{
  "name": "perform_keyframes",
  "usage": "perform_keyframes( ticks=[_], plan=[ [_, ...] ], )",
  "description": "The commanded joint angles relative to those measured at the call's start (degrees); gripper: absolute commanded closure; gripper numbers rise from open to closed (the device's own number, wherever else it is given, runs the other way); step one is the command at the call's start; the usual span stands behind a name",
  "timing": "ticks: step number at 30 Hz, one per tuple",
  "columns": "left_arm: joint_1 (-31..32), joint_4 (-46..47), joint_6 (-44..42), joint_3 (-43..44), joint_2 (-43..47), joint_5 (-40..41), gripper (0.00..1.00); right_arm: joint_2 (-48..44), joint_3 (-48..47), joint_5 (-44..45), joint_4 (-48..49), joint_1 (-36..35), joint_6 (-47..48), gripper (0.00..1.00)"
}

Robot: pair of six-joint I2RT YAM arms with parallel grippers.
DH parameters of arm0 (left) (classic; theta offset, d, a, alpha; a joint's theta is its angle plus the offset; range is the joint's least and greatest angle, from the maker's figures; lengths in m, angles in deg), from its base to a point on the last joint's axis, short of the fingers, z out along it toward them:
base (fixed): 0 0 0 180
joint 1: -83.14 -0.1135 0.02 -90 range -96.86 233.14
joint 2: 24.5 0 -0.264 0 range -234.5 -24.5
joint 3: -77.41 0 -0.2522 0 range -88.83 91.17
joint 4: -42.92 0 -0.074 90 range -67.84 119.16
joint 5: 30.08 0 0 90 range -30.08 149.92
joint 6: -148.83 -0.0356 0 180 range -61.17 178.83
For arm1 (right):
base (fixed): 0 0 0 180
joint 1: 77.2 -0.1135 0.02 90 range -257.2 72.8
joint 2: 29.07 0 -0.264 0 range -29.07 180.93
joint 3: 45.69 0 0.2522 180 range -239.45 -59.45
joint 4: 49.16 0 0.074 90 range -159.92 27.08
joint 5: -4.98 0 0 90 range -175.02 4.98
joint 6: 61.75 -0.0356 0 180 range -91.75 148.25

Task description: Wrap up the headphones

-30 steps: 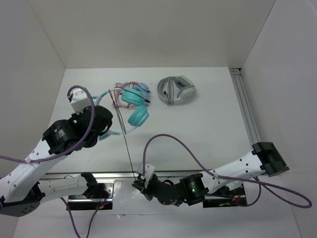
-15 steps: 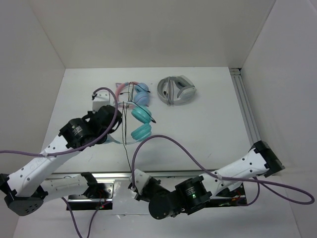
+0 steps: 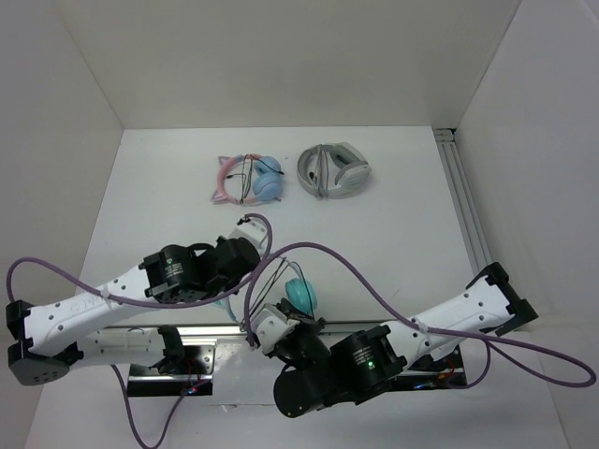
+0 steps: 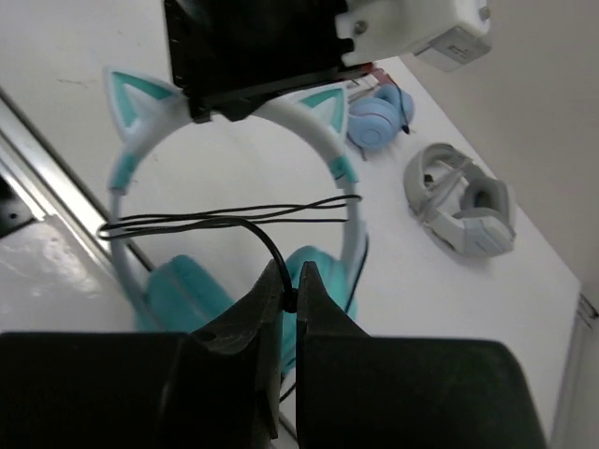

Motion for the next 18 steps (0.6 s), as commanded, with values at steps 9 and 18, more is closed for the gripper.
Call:
perform_keyframes(
  ticks=[9, 18],
  plan=[
    [1.5, 2.4, -7.7, 2.0, 9.2, -20.2, 1.00, 2.6, -2.1, 12.1, -24.3, -0.4, -20.5, 1.00],
    [1.5, 1.1, -11.3, 4.4, 7.4, -26.7, 1.00, -1.3, 0.7, 9.4, -27.3, 1.0, -24.0, 0.97]
  ],
)
